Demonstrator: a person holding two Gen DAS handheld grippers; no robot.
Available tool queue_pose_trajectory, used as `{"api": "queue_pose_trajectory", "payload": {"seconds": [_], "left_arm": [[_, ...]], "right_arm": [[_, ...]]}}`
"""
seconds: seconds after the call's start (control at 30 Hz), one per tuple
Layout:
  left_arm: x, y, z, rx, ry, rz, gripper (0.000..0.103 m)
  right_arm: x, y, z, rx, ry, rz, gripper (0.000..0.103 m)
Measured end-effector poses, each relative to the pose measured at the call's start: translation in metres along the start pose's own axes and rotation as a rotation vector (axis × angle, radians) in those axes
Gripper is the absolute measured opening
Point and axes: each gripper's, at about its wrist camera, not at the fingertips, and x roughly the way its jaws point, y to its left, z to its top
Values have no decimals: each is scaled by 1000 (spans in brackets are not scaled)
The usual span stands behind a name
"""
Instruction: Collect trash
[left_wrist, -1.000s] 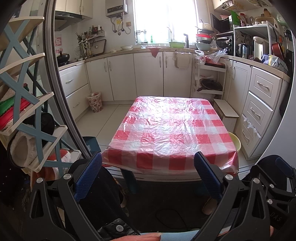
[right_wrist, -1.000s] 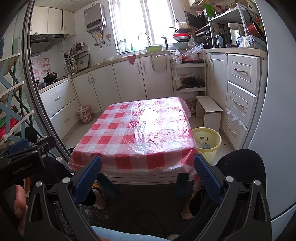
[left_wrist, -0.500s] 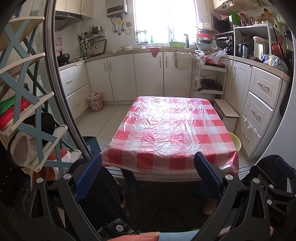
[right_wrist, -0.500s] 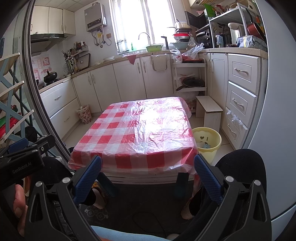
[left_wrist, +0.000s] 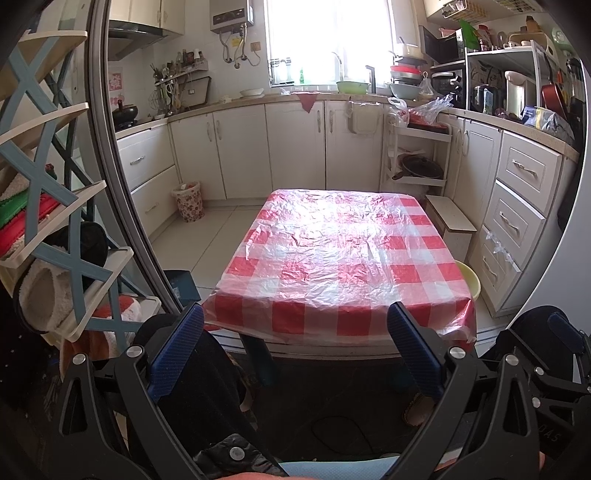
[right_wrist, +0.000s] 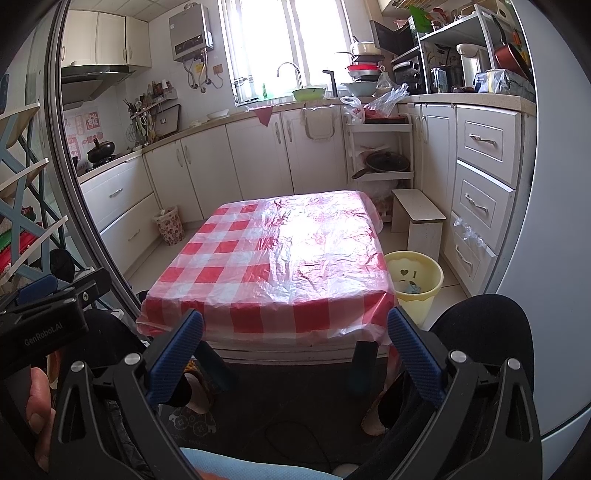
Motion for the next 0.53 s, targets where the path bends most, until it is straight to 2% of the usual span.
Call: {"api": "queue_pose_trajectory", "payload": {"seconds": [0.17, 0.53], "left_arm": [[-2, -5, -2, 11, -12, 5, 95], [14, -5, -4, -1, 61, -19, 95]], "right_arm": [[2, -3, -2, -6, 4, 5, 96], [7, -6, -4, -10, 19, 12, 96]]}}
